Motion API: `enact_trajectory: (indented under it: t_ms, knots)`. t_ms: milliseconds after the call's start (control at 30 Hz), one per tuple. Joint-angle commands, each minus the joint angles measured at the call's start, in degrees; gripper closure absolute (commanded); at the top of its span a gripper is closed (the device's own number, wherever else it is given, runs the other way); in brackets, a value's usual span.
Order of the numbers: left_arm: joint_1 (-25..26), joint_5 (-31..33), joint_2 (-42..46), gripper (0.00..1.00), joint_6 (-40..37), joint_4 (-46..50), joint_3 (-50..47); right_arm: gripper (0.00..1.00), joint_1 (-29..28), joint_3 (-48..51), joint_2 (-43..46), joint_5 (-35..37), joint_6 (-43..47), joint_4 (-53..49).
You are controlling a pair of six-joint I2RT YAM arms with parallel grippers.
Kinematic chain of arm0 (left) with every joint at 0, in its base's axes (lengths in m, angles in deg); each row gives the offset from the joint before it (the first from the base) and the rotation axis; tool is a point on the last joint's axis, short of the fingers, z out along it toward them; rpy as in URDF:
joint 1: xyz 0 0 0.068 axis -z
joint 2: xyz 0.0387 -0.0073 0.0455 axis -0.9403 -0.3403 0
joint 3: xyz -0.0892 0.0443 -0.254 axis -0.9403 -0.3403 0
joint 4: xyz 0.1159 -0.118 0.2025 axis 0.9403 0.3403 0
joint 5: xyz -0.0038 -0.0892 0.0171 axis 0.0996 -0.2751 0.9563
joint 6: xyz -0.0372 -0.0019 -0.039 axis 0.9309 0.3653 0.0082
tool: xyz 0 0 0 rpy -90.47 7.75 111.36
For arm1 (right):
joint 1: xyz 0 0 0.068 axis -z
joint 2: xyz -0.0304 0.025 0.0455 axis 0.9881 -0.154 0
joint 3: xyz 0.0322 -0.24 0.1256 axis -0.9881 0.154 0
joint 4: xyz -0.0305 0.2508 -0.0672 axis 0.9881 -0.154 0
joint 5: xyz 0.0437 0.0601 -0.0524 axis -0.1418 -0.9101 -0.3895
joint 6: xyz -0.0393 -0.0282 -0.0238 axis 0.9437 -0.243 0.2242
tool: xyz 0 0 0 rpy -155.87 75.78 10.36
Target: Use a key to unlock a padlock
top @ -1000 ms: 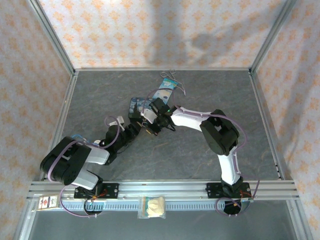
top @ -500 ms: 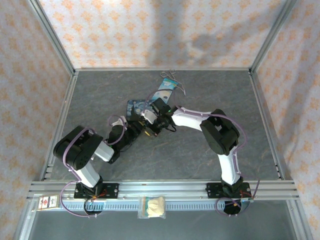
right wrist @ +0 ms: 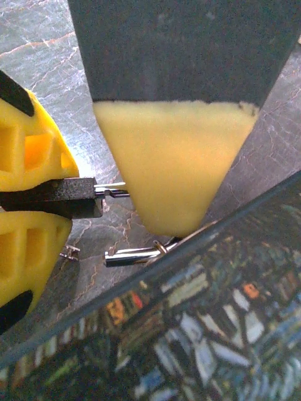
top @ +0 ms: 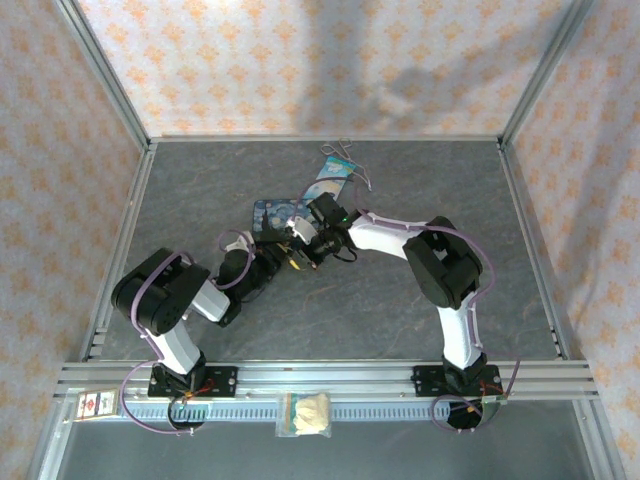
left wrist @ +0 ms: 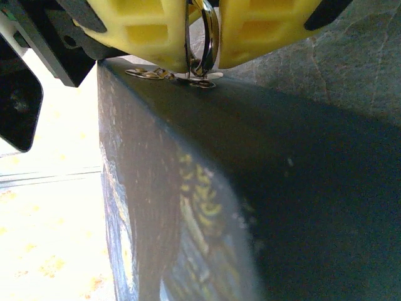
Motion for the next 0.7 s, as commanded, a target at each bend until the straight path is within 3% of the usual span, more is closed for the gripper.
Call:
enact_trajectory:
  t_ms: [0, 67, 133, 200, 400, 667]
  knots:
    - [0.37, -1.03, -0.78, 0.88, -0.01, -2.88, 0.93, 1.0, -0.02, 0.53, 3.33, -2.65, -0.96, 1.87]
    - [0.42, -1.32, -0.7, 0.99, -0.19, -2.74, 0.95, 1.0, 0.06, 0.32, 3.3, -2.38, -1.16, 1.68]
    - [0.42, -1.13, -0.41, 1.0, -0.27, -2.4, 0.84, 1.0, 0.06, 0.13, 3.55, -0.57, -1.36, 0.9]
    - [0.42, -0.64, 0.01, 1.0, -0.47, -1.86, 0.66, 0.87, 0.08, 0.47, 4.46, 1.63, -1.73, -0.11]
    - [0.42, -0.42, 0.77, 1.0, -1.41, -0.77, 0.99, 0.62, 0.68, 6.09, 12.5, 5.42, -6.28, -1.1]
    - [0.31, -0.11, 3.86, 1.0, -4.83, 4.61, 1.46, 0.4, 3.73, 9.5, 19.35, 16.86, -23.48, 7.35]
